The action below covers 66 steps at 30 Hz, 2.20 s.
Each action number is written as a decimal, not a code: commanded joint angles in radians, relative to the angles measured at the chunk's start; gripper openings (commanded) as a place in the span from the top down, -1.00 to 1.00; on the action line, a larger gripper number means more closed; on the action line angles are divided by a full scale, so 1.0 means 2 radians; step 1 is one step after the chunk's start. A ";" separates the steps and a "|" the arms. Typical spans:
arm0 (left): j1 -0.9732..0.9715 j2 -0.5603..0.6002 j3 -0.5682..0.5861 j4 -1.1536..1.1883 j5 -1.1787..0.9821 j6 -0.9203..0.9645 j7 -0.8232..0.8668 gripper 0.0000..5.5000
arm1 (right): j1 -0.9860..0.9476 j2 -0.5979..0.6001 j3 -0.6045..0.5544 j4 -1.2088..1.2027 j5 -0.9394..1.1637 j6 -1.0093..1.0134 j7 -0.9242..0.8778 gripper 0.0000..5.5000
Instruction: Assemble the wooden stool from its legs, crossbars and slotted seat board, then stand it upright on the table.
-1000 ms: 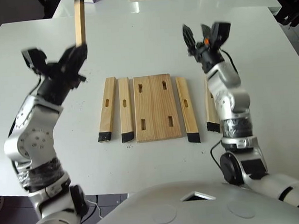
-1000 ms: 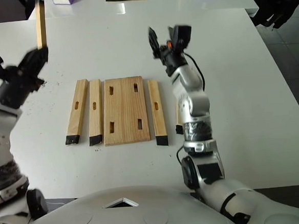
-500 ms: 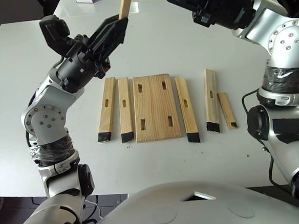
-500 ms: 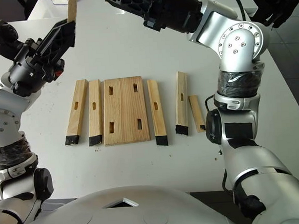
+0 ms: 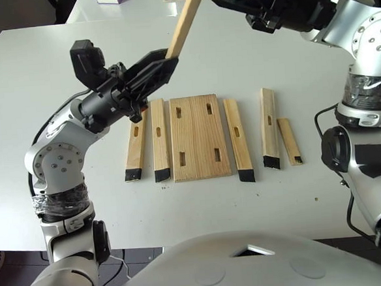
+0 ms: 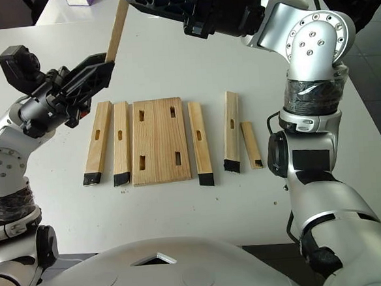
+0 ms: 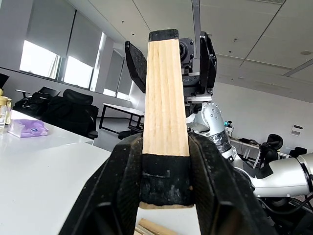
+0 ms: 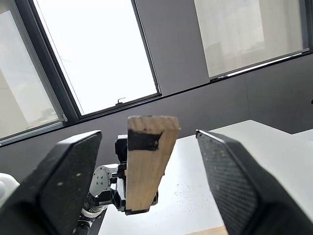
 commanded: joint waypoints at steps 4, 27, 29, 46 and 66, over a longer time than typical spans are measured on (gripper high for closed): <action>0.007 0.005 -0.007 -0.011 0.003 -0.001 -0.004 0.52 | -0.021 0.001 0.010 0.008 -0.003 0.000 0.013 -0.23; 0.001 0.013 -0.030 0.029 0.079 -0.037 -0.001 0.39 | 0.008 0.001 -0.006 -0.022 0.019 0.003 0.010 0.50; 0.006 0.013 -0.038 0.031 0.084 -0.040 -0.008 0.28 | 0.015 0.005 -0.005 -0.032 0.018 0.002 0.007 0.52; 0.096 -0.128 -0.001 0.048 0.238 -0.167 0.252 0.14 | 0.184 -0.167 0.102 0.020 -0.297 -0.349 0.128 0.52; 0.066 -0.208 0.018 0.055 0.251 -0.208 0.373 0.14 | 0.258 -0.225 0.072 0.042 -0.299 -0.368 0.213 0.52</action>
